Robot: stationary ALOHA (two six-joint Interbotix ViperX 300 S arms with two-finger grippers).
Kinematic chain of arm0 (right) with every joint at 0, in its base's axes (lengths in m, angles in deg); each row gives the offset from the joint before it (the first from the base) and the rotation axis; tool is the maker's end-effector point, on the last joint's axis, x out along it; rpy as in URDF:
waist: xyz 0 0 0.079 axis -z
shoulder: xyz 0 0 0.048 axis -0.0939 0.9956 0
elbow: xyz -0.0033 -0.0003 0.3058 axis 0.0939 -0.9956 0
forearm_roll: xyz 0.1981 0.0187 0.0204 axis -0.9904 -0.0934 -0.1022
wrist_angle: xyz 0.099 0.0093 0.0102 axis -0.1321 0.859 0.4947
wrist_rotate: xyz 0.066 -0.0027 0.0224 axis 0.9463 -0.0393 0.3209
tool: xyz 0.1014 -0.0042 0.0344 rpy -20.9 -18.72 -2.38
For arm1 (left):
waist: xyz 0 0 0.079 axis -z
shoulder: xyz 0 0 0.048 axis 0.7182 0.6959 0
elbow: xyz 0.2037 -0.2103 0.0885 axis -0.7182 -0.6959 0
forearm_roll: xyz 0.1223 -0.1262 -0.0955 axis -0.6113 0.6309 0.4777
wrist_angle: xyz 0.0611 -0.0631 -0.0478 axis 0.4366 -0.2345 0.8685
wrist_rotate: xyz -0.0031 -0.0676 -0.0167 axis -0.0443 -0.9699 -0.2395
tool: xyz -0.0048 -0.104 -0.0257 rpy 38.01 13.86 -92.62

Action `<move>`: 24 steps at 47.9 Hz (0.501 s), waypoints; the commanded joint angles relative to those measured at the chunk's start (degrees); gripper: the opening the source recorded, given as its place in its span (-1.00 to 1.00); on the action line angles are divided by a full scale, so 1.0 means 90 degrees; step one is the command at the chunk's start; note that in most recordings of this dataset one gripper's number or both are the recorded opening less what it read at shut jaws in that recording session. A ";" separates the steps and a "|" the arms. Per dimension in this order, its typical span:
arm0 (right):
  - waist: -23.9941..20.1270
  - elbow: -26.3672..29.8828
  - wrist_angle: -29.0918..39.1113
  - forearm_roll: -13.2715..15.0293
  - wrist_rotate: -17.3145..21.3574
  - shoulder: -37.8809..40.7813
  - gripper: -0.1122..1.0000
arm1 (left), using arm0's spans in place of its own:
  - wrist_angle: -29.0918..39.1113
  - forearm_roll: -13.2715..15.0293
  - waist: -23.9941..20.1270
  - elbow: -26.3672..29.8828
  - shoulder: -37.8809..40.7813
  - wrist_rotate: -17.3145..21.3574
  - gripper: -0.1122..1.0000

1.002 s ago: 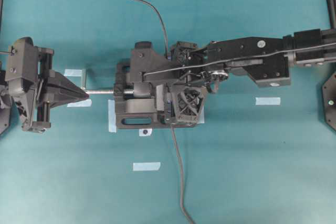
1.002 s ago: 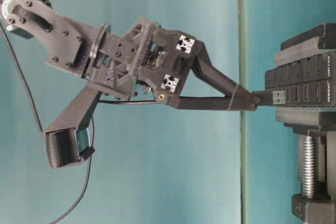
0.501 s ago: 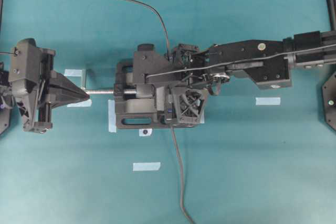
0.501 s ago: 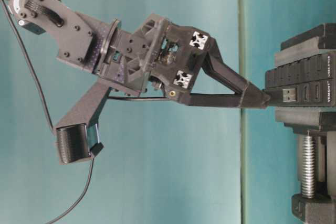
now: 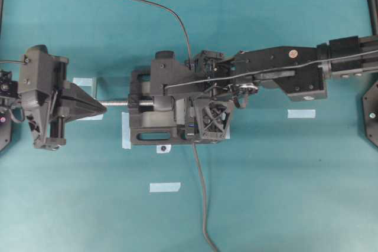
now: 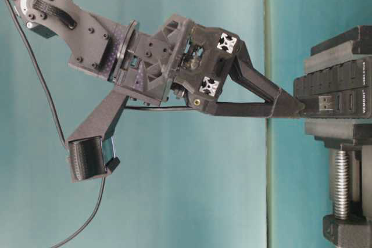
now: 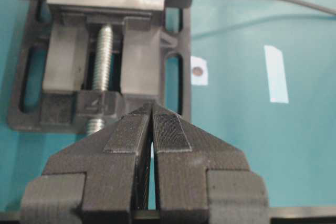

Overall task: Insert the USB into the second port from the front of the fixed hub.
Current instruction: 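Push the USB plug into the second port with the right gripper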

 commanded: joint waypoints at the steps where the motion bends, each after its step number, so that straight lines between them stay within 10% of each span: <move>1: -0.0020 0.0059 -0.0029 -0.0020 0.0068 -0.0088 -0.62 | -0.0137 -0.0020 0.0000 0.0176 0.0059 0.0010 -0.79; 24: -0.0010 -0.0039 -0.0137 -0.0020 0.0078 -0.0059 -0.62 | -0.0146 -0.0020 0.0000 0.0176 0.0088 0.0020 -0.79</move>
